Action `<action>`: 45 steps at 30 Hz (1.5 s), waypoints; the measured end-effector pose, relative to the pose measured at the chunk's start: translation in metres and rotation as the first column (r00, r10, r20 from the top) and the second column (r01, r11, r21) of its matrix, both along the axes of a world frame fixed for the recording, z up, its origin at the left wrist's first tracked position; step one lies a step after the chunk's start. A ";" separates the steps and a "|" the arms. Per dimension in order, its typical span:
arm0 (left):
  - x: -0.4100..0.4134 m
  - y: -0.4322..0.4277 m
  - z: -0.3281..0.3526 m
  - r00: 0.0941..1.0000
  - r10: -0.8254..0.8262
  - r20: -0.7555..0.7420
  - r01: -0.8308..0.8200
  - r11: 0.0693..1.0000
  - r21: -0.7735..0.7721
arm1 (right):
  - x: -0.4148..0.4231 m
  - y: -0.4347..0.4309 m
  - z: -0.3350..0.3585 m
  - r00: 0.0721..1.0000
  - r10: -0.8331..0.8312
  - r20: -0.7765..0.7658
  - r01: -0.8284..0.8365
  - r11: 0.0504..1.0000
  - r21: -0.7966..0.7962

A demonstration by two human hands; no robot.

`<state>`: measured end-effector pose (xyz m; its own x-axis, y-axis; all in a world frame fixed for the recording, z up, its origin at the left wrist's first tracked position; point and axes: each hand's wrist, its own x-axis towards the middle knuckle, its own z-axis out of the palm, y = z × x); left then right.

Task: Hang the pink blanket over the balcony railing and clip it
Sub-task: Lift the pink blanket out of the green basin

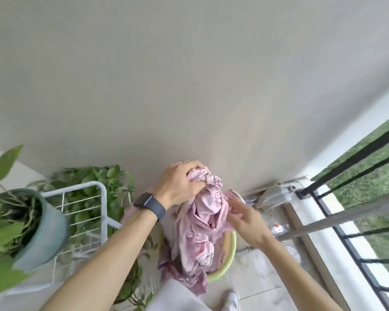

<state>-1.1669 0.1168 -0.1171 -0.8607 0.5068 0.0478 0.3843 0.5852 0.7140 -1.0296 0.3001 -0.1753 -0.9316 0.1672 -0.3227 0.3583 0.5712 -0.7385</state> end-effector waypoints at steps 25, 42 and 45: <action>0.071 0.078 0.203 0.944 0.254 -0.211 -0.199 0.947 0.253 | -0.034 0.059 0.330 0.587 -0.285 -0.758 0.211 0.957 -0.197; 0.036 0.038 0.287 0.871 -0.300 0.388 0.200 0.940 0.278 | -0.003 0.116 0.345 0.670 -0.258 -0.696 0.167 0.966 -0.198; 0.045 0.050 0.256 0.762 -0.343 0.549 0.202 0.932 0.301 | -0.005 0.109 0.350 0.743 -0.250 -0.620 0.081 0.954 -0.289</action>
